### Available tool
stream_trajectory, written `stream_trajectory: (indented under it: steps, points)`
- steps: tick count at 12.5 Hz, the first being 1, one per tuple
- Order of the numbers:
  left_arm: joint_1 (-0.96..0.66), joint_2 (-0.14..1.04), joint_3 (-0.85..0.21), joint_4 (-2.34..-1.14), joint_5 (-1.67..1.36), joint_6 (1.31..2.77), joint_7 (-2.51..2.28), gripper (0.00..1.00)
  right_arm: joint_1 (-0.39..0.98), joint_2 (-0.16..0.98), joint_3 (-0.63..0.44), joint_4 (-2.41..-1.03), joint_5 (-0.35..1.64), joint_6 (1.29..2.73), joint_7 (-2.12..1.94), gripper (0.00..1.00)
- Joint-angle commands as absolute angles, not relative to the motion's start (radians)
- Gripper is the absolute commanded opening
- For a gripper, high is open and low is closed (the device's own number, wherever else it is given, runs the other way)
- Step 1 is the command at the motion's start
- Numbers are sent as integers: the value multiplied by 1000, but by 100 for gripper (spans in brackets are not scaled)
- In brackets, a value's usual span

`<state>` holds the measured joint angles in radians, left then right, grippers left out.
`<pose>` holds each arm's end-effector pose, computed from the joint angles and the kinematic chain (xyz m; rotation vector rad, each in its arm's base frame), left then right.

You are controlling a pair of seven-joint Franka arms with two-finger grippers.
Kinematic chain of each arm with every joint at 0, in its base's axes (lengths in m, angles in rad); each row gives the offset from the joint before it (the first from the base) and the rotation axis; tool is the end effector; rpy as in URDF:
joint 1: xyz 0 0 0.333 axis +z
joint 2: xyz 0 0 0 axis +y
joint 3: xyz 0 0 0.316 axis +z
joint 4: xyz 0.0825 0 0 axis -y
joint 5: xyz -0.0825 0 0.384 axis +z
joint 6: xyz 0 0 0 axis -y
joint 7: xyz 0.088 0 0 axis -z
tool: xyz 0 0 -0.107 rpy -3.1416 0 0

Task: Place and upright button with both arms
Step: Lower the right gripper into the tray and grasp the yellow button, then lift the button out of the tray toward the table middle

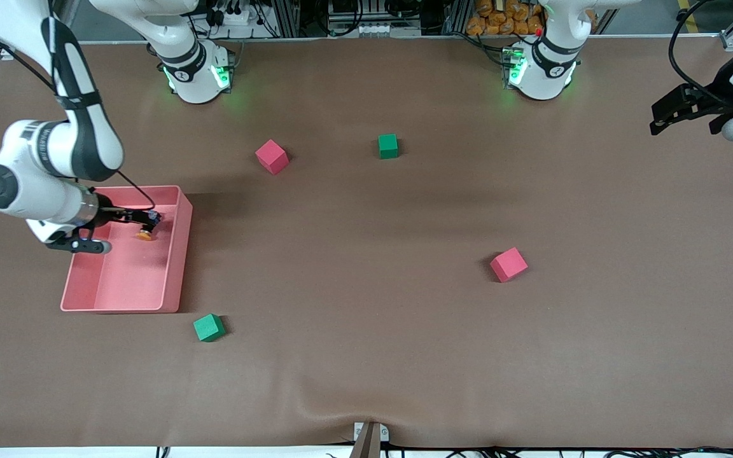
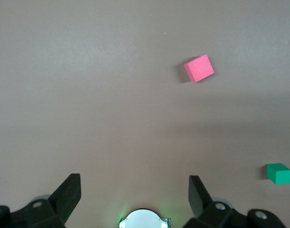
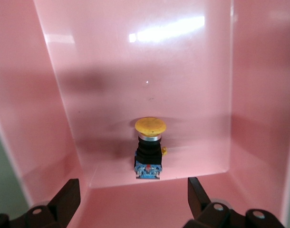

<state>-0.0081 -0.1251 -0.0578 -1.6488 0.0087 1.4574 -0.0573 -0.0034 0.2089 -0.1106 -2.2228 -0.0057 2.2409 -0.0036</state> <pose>0.5017 -0.0341 0.6446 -3.1200 0.0113 0.1021 0.5218 -0.0602 0.2665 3.1070 -0.1652 -0.2978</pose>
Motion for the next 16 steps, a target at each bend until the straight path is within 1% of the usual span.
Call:
stream_trajectory:
  steps: [1,4,6,7,9,10,11,12,13,16]
  points:
    - [-6,-118,-69,-1635,18,1440,-46,100,-5,195,-104,-2348,-20,2379,-14,100]
    - [-6,-117,-69,-1629,18,1442,-46,100,-38,262,-104,-2359,-9,2430,-3,100]
    - [-5,-117,-69,-1629,18,1442,-45,100,-49,317,-103,-2359,-2,2509,8,100]
    - [-5,-117,-69,-1629,18,1442,-44,100,-48,337,-103,-2359,0,2548,37,100]
    - [-3,-117,-69,-1628,18,1442,-44,100,-40,357,-101,-2358,0,2580,99,100]
    - [-3,-117,-69,-1628,18,1442,-44,100,-40,357,-101,-2358,0,2580,101,70]
    - [-3,-117,-69,-1628,20,1442,-44,100,-41,357,-101,-2355,0,2580,100,33]
    - [-3,-118,-69,-1628,20,1440,-44,100,-43,356,-101,-2355,0,2582,97,10]
    - [-3,-118,-69,-1628,20,1442,-44,100,-44,353,-101,-2353,0,2580,92,3]
    - [-3,-118,-69,-1628,20,1442,-44,100,-43,330,-101,-2352,0,2579,84,2]
